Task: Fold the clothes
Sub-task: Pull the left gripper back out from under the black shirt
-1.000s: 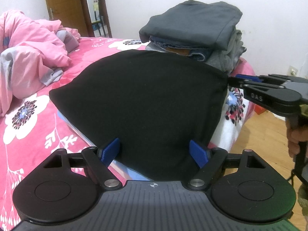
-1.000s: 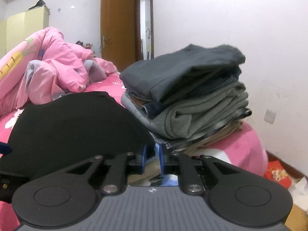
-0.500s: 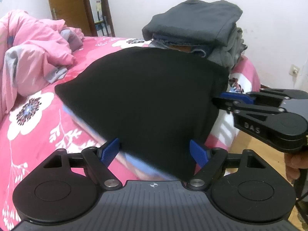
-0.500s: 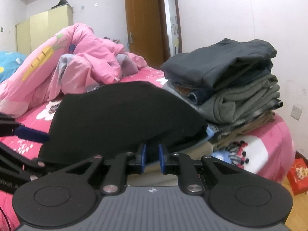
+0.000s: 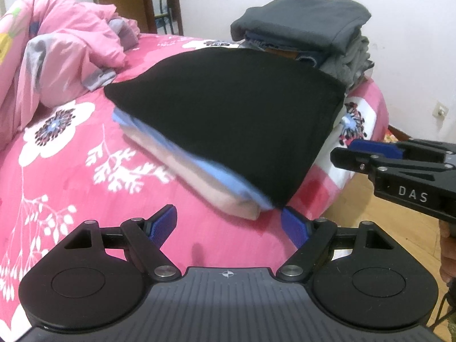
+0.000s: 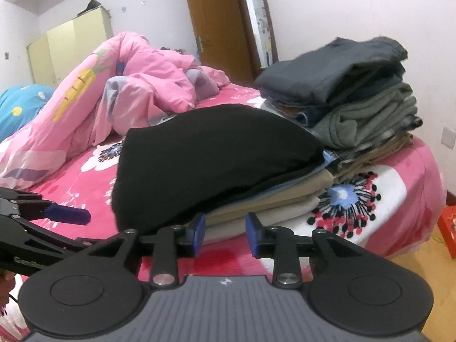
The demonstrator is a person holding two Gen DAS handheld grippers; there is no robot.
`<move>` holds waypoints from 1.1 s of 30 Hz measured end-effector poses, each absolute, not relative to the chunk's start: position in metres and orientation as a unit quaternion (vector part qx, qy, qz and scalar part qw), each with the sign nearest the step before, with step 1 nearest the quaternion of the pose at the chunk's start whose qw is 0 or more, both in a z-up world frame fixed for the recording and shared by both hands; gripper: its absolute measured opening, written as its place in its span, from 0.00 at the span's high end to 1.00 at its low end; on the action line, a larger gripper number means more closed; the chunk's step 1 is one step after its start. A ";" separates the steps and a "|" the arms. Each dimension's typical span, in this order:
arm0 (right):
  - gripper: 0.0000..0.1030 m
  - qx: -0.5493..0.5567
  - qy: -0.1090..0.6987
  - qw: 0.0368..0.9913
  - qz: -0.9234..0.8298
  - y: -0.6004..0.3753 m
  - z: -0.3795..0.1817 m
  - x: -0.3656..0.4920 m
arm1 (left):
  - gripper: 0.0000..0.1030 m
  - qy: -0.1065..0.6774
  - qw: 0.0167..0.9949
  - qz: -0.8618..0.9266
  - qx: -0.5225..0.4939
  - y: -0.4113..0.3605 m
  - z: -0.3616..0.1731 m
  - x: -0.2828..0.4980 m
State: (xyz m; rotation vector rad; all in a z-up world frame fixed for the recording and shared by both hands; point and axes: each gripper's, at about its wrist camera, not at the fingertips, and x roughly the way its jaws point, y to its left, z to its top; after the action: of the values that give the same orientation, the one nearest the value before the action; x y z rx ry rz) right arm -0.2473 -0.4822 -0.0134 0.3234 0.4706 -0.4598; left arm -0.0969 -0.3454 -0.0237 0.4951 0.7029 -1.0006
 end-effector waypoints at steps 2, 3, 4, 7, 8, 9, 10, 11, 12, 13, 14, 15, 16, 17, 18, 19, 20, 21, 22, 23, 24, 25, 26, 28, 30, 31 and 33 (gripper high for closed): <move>0.66 0.154 0.230 0.934 -0.224 -0.478 -0.011 -0.247 | 0.21 0.328 0.792 -0.460 0.230 -0.343 -0.025 -0.096; 0.65 0.154 0.230 0.935 -0.224 -0.476 -0.010 -0.246 | 0.21 0.329 0.794 -0.458 0.229 -0.342 -0.026 -0.095; 0.64 0.153 0.229 0.935 -0.225 -0.475 -0.009 -0.245 | 0.21 0.330 0.795 -0.455 0.228 -0.341 -0.026 -0.094; 0.58 0.151 0.229 0.934 -0.227 -0.472 -0.007 -0.244 | 0.21 0.334 0.799 -0.447 0.223 -0.339 -0.027 -0.090; 0.57 0.150 0.229 0.934 -0.228 -0.471 -0.007 -0.244 | 0.21 0.335 0.801 -0.443 0.222 -0.338 -0.028 -0.089; 0.55 0.150 0.229 0.934 -0.229 -0.470 -0.007 -0.243 | 0.21 0.336 0.803 -0.440 0.221 -0.337 -0.028 -0.087; 0.53 0.150 0.229 0.934 -0.229 -0.469 -0.007 -0.243 | 0.21 0.338 0.804 -0.437 0.219 -0.335 -0.029 -0.086; 0.53 0.150 0.229 0.934 -0.228 -0.468 -0.007 -0.242 | 0.21 0.339 0.806 -0.433 0.219 -0.334 -0.029 -0.085; 0.53 0.151 0.230 0.934 -0.228 -0.468 -0.007 -0.242 | 0.21 0.340 0.808 -0.430 0.218 -0.333 -0.030 -0.083; 0.52 0.152 0.231 0.934 -0.228 -0.467 -0.007 -0.241 | 0.21 0.342 0.809 -0.426 0.217 -0.332 -0.031 -0.082; 0.50 0.153 0.232 0.933 -0.227 -0.466 -0.007 -0.240 | 0.20 0.343 0.810 -0.423 0.216 -0.331 -0.032 -0.081; 0.48 0.154 0.233 0.933 -0.228 -0.464 -0.008 -0.240 | 0.20 0.344 0.812 -0.420 0.215 -0.329 -0.033 -0.080; 0.43 0.155 0.232 0.932 -0.229 -0.463 -0.008 -0.239 | 0.18 0.345 0.813 -0.417 0.214 -0.328 -0.033 -0.078; 0.39 0.156 0.232 0.932 -0.230 -0.462 -0.008 -0.239 | 0.14 0.344 0.815 -0.415 0.211 -0.326 -0.033 -0.077; 0.38 0.157 0.232 0.932 -0.232 -0.460 -0.008 -0.239 | 0.13 0.343 0.817 -0.414 0.208 -0.324 -0.033 -0.077; 0.36 0.158 0.231 0.931 -0.233 -0.458 -0.008 -0.240 | 0.10 0.339 0.820 -0.412 0.205 -0.321 -0.033 -0.077; 0.34 0.161 0.231 0.929 -0.239 -0.456 -0.009 -0.240 | 0.07 0.336 0.823 -0.411 0.202 -0.319 -0.033 -0.077; 0.34 0.163 0.231 0.928 -0.241 -0.454 -0.009 -0.241 | 0.06 0.332 0.826 -0.410 0.199 -0.317 -0.032 -0.076; 0.32 0.164 0.231 0.928 -0.243 -0.452 -0.009 -0.241 | 0.06 0.328 0.828 -0.409 0.196 -0.315 -0.032 -0.076; 0.30 0.164 0.231 0.927 -0.245 -0.450 -0.008 -0.242 | 0.05 0.326 0.831 -0.409 0.192 -0.312 -0.031 -0.076; 0.30 0.164 0.231 0.927 -0.246 -0.448 -0.008 -0.242 | 0.04 0.325 0.832 -0.409 0.186 -0.309 -0.030 -0.076; 0.28 0.163 0.231 0.926 -0.248 -0.446 -0.008 -0.243 | 0.03 0.324 0.834 -0.409 0.178 -0.305 -0.029 -0.076; 0.25 0.162 0.229 0.927 -0.250 -0.443 -0.007 -0.243 | 0.02 0.324 0.836 -0.410 0.168 -0.302 -0.029 -0.076; 0.17 0.162 0.225 0.926 -0.255 -0.439 -0.005 -0.245 | 0.00 0.326 0.837 -0.414 0.147 -0.293 -0.027 -0.077; 0.07 0.163 0.220 0.926 -0.259 -0.435 -0.003 -0.247 | 0.00 0.327 0.838 -0.418 0.129 -0.284 -0.026 -0.077; 0.03 0.162 0.217 0.927 -0.261 -0.433 -0.003 -0.248 | 0.00 0.327 0.839 -0.418 0.123 -0.280 -0.026 -0.077; 0.02 0.158 0.210 0.928 -0.264 -0.428 -0.001 -0.251 | 0.00 0.326 0.842 -0.415 0.110 -0.271 -0.025 -0.078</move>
State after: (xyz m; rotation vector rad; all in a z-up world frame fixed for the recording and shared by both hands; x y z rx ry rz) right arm -0.2507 -0.4278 -0.0014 0.3245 0.4313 -0.5411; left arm -0.0777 -0.2709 -0.0254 0.2320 0.6881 -0.8768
